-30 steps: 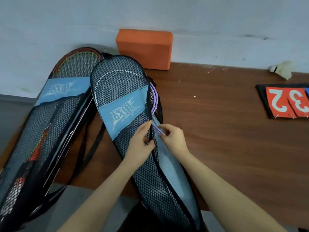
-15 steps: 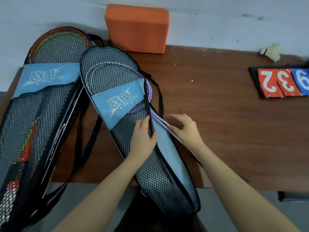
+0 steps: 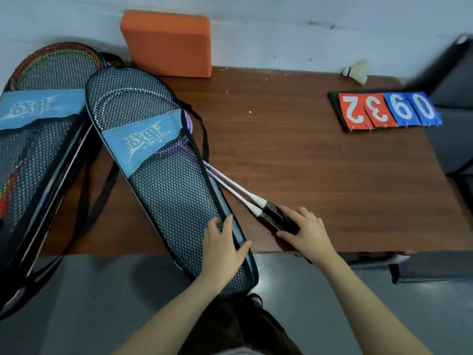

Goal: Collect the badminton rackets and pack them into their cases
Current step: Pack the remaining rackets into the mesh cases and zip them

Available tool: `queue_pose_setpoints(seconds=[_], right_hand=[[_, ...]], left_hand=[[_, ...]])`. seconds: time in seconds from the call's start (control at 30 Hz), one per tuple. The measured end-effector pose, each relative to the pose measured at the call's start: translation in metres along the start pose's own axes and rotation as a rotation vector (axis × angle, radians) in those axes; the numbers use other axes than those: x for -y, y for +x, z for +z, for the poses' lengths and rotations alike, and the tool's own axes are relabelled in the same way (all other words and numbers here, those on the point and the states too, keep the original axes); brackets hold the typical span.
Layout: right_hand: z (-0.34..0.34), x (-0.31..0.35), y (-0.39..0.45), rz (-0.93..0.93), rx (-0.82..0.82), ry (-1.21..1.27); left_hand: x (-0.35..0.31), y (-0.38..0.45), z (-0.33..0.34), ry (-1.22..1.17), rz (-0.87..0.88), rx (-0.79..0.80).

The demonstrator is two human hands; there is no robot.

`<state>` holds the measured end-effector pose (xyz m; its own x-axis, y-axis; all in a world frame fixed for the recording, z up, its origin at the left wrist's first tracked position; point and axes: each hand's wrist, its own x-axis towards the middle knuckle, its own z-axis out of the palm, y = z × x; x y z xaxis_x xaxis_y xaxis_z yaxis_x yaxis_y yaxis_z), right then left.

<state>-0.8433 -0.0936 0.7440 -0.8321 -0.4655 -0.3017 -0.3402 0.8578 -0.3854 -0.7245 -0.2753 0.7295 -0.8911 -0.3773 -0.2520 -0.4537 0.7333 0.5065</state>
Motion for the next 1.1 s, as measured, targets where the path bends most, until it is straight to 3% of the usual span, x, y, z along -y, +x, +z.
queue_pose_setpoints(seconds=[0.23,0.4,0.6,0.77,0.93,1.1], right_hand=[[0.004,-0.026,-0.014,-0.202,-0.013,-0.242],[0.008,-0.044,-0.030,-0.211,-0.053,-0.148],[0.006,-0.041,-0.028,-0.225,-0.100,-0.064],[0.010,-0.029,-0.045,-0.227,-0.055,0.127],[0.007,-0.007,-0.057,-0.116,0.124,0.631],[0.012,0.015,-0.068,-0.073,0.208,0.838]], left_hand=[[-0.007,-0.017,0.018,0.044,-0.097,-0.080],[-0.016,-0.014,0.013,-0.213,-0.193,-0.074],[-0.019,-0.013,0.008,-0.316,-0.219,-0.163],[-0.020,-0.020,-0.002,-0.448,-0.203,-0.160],[-0.026,-0.024,-0.008,-0.611,-0.216,-0.172],[-0.022,-0.030,-0.020,-0.815,-0.235,-0.134]])
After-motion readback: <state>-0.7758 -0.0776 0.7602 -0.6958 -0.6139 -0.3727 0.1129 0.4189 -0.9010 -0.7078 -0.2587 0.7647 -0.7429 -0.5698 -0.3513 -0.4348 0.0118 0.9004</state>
